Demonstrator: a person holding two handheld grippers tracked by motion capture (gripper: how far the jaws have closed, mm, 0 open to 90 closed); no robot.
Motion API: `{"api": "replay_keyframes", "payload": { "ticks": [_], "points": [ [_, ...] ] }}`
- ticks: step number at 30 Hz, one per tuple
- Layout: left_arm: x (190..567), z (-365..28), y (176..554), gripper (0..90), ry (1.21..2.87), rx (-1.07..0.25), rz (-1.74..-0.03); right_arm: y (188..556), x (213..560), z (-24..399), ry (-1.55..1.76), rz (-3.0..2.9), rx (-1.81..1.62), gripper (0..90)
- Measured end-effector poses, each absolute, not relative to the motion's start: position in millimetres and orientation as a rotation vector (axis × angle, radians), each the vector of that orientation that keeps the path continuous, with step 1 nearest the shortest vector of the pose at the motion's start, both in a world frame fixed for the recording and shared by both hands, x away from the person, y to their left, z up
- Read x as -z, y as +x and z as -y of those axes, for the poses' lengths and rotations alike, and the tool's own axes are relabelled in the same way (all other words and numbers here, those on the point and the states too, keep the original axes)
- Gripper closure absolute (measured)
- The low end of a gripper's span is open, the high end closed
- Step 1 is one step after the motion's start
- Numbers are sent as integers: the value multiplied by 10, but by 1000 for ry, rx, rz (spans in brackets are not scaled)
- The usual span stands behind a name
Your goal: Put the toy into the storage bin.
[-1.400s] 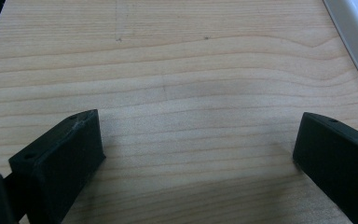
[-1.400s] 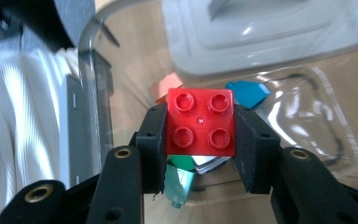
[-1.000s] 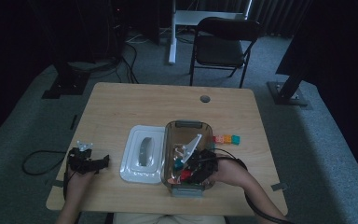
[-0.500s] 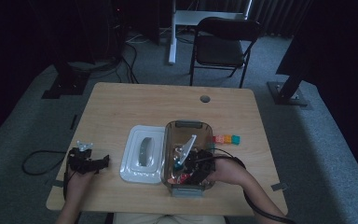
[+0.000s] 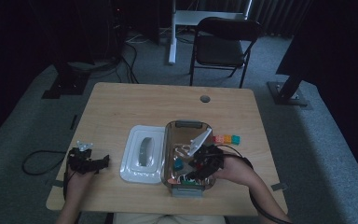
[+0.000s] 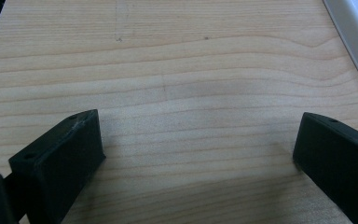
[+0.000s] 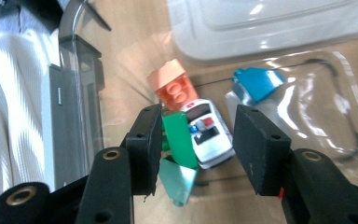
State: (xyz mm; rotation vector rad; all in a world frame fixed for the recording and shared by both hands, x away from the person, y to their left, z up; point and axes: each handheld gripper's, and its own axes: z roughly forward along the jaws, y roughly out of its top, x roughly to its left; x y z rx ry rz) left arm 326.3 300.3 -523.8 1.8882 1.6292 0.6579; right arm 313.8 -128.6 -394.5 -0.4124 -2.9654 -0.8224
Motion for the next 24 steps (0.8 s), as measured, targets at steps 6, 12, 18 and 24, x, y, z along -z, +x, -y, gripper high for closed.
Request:
{"api": "replay_keyframes", "payload": {
  "ticks": [6,12,18,24],
  "points": [
    [5238,-3002,3263,20,1888,-658,-1629,3178,3834,1584,-550,2948,964,507],
    [5237,-3002,3263,20,1888,-658,-1630,3258,3736,1939,-739,2935,1089,508],
    [5237,-3002,3263,20,1888,-658,-1630,3439,3804,2341,-1002,2915,1124,504],
    [5238,-3002,3263,20,1888,-659,-1630,3687,4006,2680,-1247,2875,1093,500]
  ]
}}
